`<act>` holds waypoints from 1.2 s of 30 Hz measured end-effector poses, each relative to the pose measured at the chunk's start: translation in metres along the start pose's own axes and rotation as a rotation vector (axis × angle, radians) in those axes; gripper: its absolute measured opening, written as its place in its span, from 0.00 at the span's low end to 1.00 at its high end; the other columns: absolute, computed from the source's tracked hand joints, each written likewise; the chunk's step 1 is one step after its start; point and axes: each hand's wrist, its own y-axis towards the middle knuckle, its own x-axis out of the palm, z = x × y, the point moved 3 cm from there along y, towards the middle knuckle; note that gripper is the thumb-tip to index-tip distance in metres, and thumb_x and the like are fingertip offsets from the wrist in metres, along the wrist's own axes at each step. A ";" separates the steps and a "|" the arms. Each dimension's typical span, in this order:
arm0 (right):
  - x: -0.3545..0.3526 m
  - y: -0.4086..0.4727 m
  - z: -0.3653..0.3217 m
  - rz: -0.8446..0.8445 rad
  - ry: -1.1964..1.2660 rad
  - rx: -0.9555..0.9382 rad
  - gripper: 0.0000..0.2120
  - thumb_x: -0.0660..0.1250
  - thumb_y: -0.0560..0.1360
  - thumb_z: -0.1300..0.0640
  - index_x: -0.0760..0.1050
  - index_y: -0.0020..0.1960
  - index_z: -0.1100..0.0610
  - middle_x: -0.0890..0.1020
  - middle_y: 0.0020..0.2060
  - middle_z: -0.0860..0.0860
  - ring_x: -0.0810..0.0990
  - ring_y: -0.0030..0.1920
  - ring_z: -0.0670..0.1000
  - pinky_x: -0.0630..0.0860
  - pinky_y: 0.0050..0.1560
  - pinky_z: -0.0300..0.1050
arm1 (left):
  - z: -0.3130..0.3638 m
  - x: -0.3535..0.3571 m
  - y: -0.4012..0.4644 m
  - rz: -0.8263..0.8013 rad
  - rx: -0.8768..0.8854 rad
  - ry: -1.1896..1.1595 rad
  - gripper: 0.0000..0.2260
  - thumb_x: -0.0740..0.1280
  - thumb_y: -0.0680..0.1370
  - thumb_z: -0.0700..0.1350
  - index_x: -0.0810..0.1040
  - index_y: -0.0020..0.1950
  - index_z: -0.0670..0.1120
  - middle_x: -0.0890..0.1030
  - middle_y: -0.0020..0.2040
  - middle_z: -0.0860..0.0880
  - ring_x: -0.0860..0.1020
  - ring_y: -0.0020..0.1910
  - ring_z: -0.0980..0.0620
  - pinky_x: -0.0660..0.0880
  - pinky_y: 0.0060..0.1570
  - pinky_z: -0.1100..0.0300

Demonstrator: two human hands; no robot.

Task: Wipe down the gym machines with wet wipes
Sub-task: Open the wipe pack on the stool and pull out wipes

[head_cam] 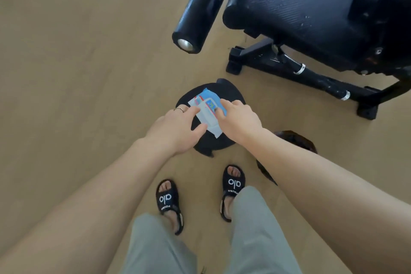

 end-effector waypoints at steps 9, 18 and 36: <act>0.116 0.074 0.015 0.301 0.047 0.068 0.22 0.47 0.86 0.46 0.69 0.73 0.51 0.75 0.67 0.53 0.72 0.64 0.55 0.69 0.63 0.51 | -0.050 0.066 0.144 0.094 0.381 0.231 0.28 0.65 0.80 0.52 0.62 0.79 0.52 0.63 0.78 0.49 0.65 0.74 0.47 0.64 0.71 0.55; 0.161 0.134 0.044 0.861 0.174 -0.075 0.23 0.50 0.85 0.48 0.78 0.67 0.56 0.81 0.63 0.51 0.76 0.67 0.52 0.69 0.71 0.53 | -0.067 0.104 0.226 0.346 0.767 0.315 0.28 0.66 0.74 0.62 0.68 0.72 0.55 0.70 0.69 0.56 0.70 0.66 0.50 0.74 0.60 0.51; 0.185 0.131 0.049 0.939 0.314 0.129 0.38 0.36 0.82 0.35 0.61 0.81 0.56 0.66 0.78 0.51 0.59 0.79 0.47 0.52 0.78 0.39 | -0.065 0.100 0.235 0.493 1.048 0.943 0.20 0.51 0.81 0.57 0.65 0.70 0.51 0.73 0.64 0.46 0.79 0.48 0.50 0.71 0.31 0.58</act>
